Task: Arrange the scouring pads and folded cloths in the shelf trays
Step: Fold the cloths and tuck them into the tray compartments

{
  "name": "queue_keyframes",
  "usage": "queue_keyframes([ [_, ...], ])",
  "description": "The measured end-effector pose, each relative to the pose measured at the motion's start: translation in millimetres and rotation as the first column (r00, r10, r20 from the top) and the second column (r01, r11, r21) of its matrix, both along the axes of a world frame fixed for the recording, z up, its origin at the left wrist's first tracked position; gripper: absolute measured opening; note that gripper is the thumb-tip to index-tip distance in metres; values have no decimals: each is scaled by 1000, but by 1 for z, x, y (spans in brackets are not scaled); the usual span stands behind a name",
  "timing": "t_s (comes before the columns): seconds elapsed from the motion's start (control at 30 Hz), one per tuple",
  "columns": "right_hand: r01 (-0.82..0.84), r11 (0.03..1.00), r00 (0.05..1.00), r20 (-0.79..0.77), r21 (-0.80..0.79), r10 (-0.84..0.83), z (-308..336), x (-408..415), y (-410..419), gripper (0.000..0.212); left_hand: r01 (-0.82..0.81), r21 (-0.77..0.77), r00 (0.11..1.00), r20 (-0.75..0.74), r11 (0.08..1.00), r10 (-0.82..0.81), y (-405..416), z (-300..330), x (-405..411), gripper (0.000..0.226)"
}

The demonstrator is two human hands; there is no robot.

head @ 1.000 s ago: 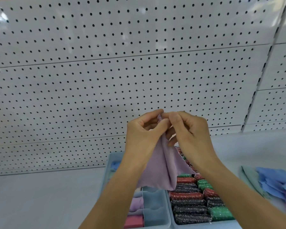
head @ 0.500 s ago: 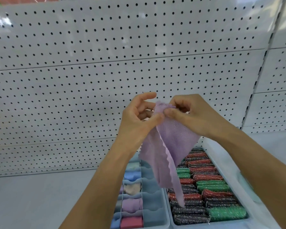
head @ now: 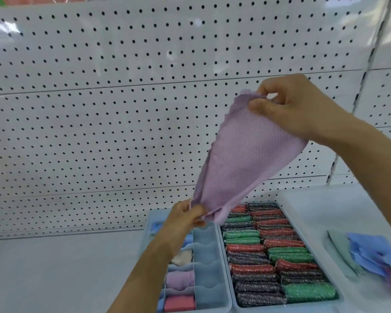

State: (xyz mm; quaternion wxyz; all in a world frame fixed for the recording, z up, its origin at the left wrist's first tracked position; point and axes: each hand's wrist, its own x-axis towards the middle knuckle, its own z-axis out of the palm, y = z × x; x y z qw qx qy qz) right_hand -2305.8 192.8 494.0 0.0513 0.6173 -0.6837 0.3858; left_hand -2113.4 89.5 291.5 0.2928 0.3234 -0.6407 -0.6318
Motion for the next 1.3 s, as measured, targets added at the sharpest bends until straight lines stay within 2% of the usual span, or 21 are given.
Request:
queue_keyframes([
  [0.07,16,999,998,66,-46,-13,-1,-2,-3,21,-55,194,985,-153,980,85,4,-7,-7,31],
  [0.13,30,996,993,119,-80,-21,0,-2,-6,24,-132,340,963,-178,931,202,10,-11,-15,29],
  [0.2,44,995,989,146,-87,-31,-1,-3,-10,26,-140,469,954,-172,872,245,18,-11,-21,30],
  [0.3,77,994,983,173,-83,-62,-3,-3,-17,28,-34,530,968,-192,848,159,34,-5,-29,38],
  [0.43,113,990,969,232,-83,-91,-7,-3,-22,31,171,512,973,-220,842,-64,62,9,-46,43],
  [0.53,114,988,960,269,-101,-83,-9,2,-23,30,286,589,952,-264,756,-154,75,19,-62,56],
  [0.6,89,987,956,289,-131,-48,-12,7,-22,27,287,678,948,-303,677,-99,78,21,-72,54],
  [0.73,60,980,955,297,-190,-1,-17,15,-17,27,214,795,908,-376,568,185,71,12,-83,23],
  [0.8,74,973,960,281,-218,-10,-18,14,-17,30,162,801,887,-374,577,270,65,4,-79,16],
  [0.87,110,965,964,262,-238,-45,-16,9,-17,35,100,783,888,-348,613,300,59,-5,-75,20],
  [0.97,125,959,961,271,-254,-53,-8,-1,-17,32,31,689,904,-328,724,273,50,-21,-62,30],
  [1.07,146,961,946,316,-235,-67,-3,-12,-18,23,88,573,887,-417,815,197,38,-33,-42,30],
  [1.1,151,963,937,343,-222,-68,-4,-15,-19,20,130,563,859,-475,816,191,34,-35,-36,25],
  [1.17,155,967,900,434,-201,-54,-7,-18,-23,14,148,558,818,-532,816,216,26,-35,-31,30],
  [1.23,172,969,853,520,-178,-56,-11,-18,-28,24,100,575,817,-514,812,263,21,-35,-31,38],
  [1.3,180,972,824,562,-153,-64,-13,-15,-31,40,30,594,835,-457,804,306,17,-37,-32,37],
])
